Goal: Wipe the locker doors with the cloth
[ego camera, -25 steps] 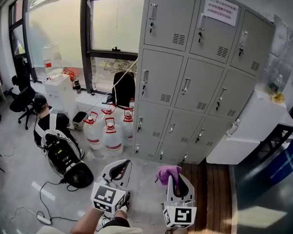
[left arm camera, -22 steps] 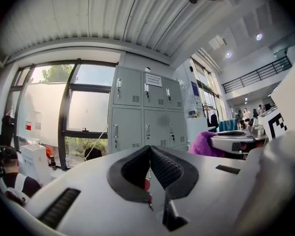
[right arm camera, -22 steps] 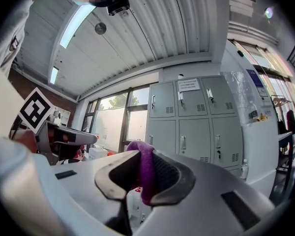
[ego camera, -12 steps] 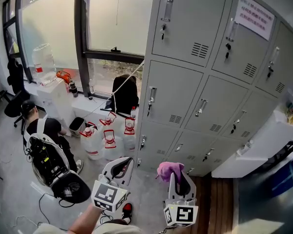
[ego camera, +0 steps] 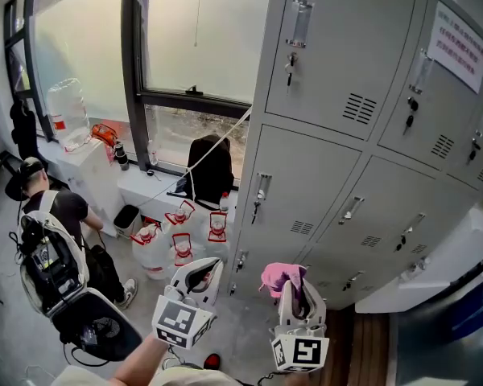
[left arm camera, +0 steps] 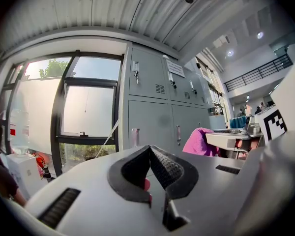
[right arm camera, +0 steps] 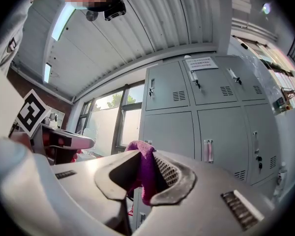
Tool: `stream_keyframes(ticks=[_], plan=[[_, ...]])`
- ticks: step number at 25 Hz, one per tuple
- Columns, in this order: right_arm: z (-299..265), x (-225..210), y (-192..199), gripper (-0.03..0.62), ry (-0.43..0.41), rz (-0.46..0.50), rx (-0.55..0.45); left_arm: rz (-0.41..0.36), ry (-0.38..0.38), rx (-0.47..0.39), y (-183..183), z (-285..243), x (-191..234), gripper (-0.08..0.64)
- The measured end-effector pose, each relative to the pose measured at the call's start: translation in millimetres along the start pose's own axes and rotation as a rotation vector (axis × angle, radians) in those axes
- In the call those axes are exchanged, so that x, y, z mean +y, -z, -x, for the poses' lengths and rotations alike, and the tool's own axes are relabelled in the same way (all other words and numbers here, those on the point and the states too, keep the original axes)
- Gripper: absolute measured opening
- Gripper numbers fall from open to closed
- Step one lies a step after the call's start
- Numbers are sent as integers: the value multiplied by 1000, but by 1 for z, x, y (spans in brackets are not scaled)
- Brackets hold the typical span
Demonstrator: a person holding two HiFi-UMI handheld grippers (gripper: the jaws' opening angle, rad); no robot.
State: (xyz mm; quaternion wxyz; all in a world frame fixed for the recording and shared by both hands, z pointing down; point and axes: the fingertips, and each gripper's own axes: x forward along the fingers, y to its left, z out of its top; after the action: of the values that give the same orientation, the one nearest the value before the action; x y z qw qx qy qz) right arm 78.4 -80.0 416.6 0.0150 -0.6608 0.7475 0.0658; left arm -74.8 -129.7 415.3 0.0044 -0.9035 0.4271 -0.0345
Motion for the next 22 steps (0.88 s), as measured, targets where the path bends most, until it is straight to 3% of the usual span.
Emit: stream_keyframes(ticks=[12, 16, 22], plan=[[-65, -15, -27, 74, -7, 9, -80, -4, -28, -12, -9, -44, 38, 22], [-92, -24, -38, 74, -52, 11, -119, 0, -48, -14, -9, -64, 39, 23], [-147, -28, -65, 74, -170, 43, -198, 18, -149, -21, -13, -89, 57, 23]])
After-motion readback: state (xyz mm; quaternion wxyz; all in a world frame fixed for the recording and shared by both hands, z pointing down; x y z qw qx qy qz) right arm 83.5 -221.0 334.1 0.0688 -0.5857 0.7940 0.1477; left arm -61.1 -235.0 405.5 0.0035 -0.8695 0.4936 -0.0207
